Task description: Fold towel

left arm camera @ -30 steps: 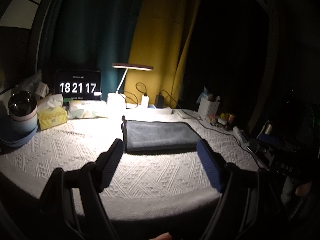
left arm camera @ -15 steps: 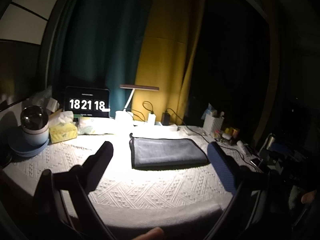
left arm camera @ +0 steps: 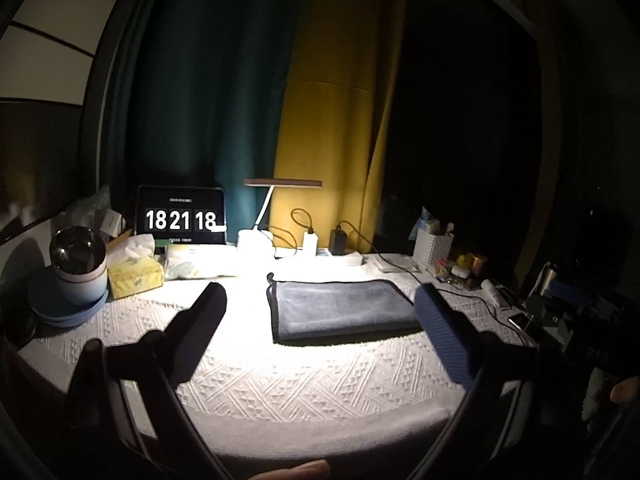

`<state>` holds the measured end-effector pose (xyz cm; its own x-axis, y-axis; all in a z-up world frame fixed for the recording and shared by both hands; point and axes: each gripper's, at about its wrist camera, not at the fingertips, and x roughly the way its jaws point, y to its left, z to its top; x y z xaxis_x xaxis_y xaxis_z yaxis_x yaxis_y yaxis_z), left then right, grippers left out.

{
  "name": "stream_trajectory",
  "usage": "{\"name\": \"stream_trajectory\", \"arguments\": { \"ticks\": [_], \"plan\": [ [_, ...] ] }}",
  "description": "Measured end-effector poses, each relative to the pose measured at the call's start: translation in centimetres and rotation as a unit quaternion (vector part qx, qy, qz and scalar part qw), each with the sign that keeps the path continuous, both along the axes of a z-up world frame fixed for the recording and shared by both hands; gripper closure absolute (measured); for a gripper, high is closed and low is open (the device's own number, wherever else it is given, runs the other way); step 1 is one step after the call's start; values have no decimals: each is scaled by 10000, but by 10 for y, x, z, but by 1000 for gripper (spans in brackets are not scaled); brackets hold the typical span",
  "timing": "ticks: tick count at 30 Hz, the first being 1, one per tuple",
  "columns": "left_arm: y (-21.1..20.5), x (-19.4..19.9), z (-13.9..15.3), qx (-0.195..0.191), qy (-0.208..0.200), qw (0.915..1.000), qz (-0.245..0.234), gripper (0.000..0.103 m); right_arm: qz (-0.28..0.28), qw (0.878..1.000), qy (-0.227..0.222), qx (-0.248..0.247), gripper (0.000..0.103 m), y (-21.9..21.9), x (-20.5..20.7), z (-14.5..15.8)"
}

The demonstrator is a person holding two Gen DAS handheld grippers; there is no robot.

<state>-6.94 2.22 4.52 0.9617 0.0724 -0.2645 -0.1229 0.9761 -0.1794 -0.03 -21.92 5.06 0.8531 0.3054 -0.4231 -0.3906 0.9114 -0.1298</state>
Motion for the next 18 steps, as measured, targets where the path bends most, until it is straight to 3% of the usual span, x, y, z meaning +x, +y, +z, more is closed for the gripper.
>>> {"name": "stream_trajectory", "arguments": {
  "ticks": [18],
  "plan": [
    [2,3,-3,-24,100,9999,7,7,10,10000,19,3,38,1,1,0]
  ]
}}
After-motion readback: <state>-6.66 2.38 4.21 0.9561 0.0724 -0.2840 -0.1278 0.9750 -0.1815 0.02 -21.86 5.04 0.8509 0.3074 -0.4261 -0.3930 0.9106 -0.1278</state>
